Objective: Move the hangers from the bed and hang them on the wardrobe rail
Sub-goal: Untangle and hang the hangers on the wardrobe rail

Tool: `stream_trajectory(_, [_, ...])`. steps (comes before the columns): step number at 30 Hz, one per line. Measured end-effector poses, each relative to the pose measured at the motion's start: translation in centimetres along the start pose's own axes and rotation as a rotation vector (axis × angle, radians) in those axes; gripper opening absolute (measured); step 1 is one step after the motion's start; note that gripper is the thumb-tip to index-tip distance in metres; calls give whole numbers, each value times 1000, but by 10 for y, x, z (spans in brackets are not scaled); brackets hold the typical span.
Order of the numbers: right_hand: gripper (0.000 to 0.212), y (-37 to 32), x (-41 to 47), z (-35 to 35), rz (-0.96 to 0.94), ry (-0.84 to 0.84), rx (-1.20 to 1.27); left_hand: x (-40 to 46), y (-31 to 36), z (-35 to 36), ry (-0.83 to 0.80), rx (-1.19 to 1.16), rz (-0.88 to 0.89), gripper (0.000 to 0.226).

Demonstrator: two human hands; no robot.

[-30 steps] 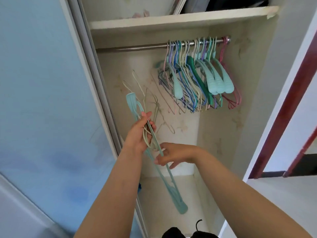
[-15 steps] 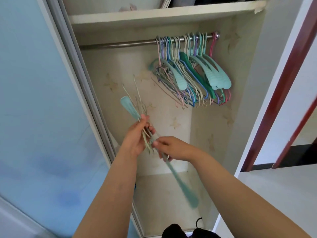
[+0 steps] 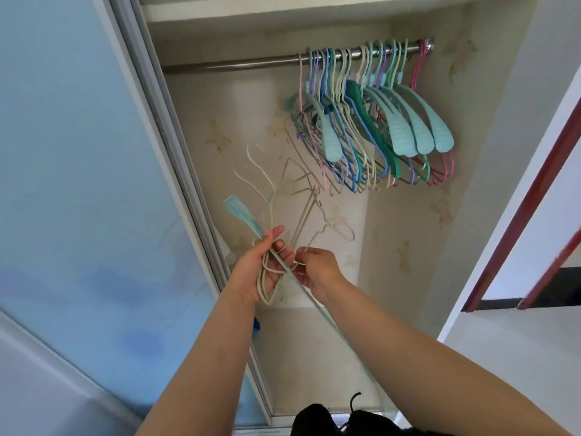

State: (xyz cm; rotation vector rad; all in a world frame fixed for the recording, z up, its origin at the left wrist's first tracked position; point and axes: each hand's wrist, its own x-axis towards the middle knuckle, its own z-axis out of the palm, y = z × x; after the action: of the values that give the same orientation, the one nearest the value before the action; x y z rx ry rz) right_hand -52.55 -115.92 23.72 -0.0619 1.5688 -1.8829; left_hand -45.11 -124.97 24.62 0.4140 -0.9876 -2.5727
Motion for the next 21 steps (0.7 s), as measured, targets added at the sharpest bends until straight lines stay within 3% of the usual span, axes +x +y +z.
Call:
stream_trajectory(5, [19, 14, 2, 7, 88, 39, 245, -7, -4, -16, 113, 158, 13, 26])
stream_trajectory(10, [21, 33, -2, 10, 124, 20, 176, -8, -11, -25, 322, 609, 152, 21])
stream_trajectory(14, [45, 43, -5, 12, 127, -62, 281, -7, -20, -35, 467, 622, 182, 14])
stream_trajectory(17, [50, 39, -3, 12, 45, 5, 320, -10, -26, -42, 470, 616, 99, 7])
stream_trajectory(21, [45, 35, 6, 8, -21, 96, 298, -16, -33, -39, 355, 645, -9, 9])
